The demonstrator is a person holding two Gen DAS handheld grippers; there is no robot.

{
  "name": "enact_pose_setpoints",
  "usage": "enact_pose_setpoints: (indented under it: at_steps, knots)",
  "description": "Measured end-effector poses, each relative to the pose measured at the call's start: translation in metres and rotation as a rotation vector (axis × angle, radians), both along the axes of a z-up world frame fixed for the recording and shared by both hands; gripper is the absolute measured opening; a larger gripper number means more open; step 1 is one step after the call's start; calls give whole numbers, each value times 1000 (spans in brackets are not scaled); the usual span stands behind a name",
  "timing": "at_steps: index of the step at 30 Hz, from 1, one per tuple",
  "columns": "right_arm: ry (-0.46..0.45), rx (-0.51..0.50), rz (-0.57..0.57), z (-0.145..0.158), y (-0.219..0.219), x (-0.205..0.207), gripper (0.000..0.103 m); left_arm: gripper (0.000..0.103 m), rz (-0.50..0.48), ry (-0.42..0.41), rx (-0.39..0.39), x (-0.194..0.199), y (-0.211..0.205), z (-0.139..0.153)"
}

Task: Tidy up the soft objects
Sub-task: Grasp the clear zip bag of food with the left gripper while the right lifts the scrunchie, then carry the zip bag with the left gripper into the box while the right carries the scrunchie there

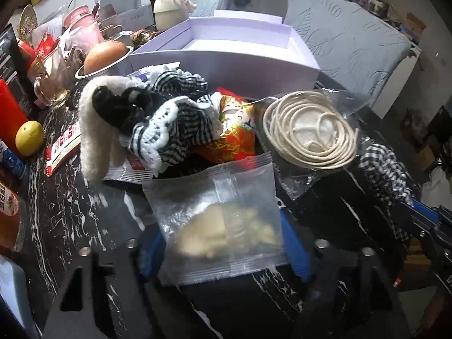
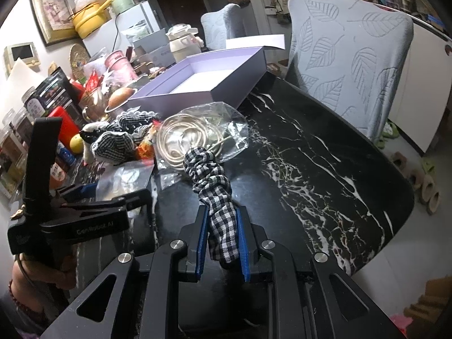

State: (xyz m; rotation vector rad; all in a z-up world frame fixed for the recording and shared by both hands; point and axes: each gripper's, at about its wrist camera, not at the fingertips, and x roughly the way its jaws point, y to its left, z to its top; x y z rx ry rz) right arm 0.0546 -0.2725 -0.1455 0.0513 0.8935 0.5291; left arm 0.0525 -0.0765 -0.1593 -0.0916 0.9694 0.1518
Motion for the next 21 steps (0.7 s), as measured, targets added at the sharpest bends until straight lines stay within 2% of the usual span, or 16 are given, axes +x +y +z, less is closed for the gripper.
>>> enact_pose_setpoints:
  at_steps: [1,2,4,13,15,21]
  knots:
    - [-2,2,2,1,1,-1,20,65,-6,-4,-5,-2,0,1]
    - [-3,3,5,1,2,-2,20,63,-55,11,-25,-5,0,1]
    - [-5,4,9,2,4,-4,20,60,-68,1,-20,-14,-1,6]
    - [-13,17,20,7,10,-21,20,60,-89,-59,-27,-45,-3,23]
    - [-13,24,24,8,11,-26,20,60,-121,-64,-41,-53,-2,28]
    - [-21,39,40,14,17,-43,20,60,-114,-120,-54,-74,-1,43]
